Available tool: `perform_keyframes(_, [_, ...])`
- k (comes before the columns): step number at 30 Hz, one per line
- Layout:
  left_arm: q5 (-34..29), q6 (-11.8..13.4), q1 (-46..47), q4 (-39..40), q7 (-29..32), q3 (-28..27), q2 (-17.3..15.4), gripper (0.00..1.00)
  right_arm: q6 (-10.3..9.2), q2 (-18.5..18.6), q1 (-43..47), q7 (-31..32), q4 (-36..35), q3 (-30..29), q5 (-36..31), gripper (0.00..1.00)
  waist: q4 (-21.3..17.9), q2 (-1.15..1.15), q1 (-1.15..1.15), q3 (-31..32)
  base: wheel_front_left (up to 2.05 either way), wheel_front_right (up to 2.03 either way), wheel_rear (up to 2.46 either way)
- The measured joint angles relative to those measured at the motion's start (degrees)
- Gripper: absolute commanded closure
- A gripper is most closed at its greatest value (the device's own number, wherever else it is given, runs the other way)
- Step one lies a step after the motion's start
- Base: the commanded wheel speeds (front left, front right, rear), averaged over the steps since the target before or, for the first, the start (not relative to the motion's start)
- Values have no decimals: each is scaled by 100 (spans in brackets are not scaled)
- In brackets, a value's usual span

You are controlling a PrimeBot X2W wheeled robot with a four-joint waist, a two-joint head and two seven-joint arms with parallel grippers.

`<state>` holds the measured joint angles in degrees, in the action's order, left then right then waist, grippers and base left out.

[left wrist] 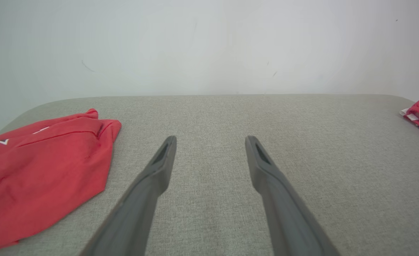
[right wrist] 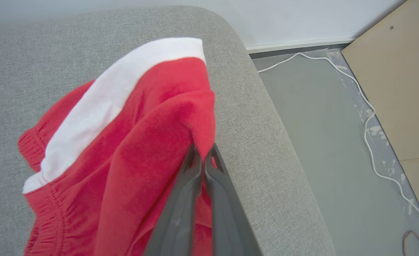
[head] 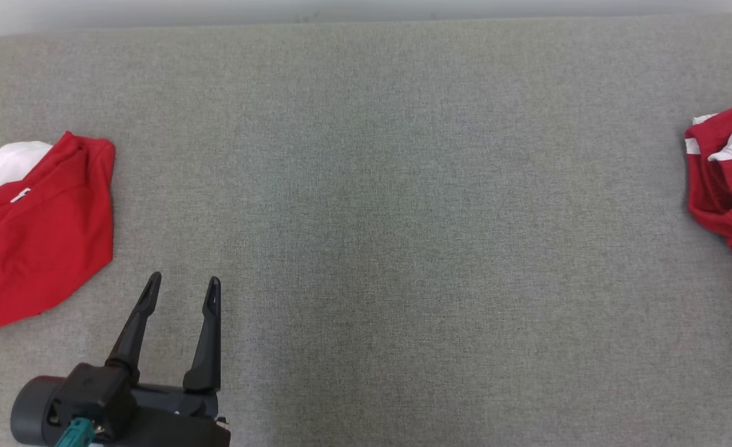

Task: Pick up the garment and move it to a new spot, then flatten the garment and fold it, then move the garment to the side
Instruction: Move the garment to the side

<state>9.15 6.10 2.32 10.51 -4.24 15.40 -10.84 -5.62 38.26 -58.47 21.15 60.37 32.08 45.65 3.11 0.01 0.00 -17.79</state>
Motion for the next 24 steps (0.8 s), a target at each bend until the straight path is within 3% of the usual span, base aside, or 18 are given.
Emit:
perform_keyframes(9, [12, 1, -109, 10, 19, 0, 14, 0, 0, 133, -68, -1, 38, 41, -86, 100, -7, 0, 0, 87, 0, 0, 0])
perform_keyframes(10, [11, 1, -110, 13, 19, 1, 21, 0, 0, 132, -70, 0, 42, 42, -89, 65, -7, 0, 0, 87, 0, 0, 0])
perform_keyframes(11, [11, 1, -112, 14, 19, 2, 24, 0, 0, 132, -70, -8, 42, 53, -93, 13, -6, 0, 0, 87, 0, 0, 0])
perform_keyframes(12, [11, 2, -123, 14, 24, 3, 34, 0, -1, 132, -70, -52, 42, 90, -127, 0, -7, 0, 0, 89, 0, 0, 0])
perform_keyframes(20, [12, 40, -188, -26, 45, -13, 41, 0, -34, 136, -82, -68, 67, 160, -244, 0, -12, 0, 0, 157, 0, 0, 0])
perform_keyframes(24, [40, 40, -186, -73, 44, -7, 97, 0, 135, 235, -115, -188, 83, 96, -222, 0, -13, 0, 0, 236, 0, 0, 0])
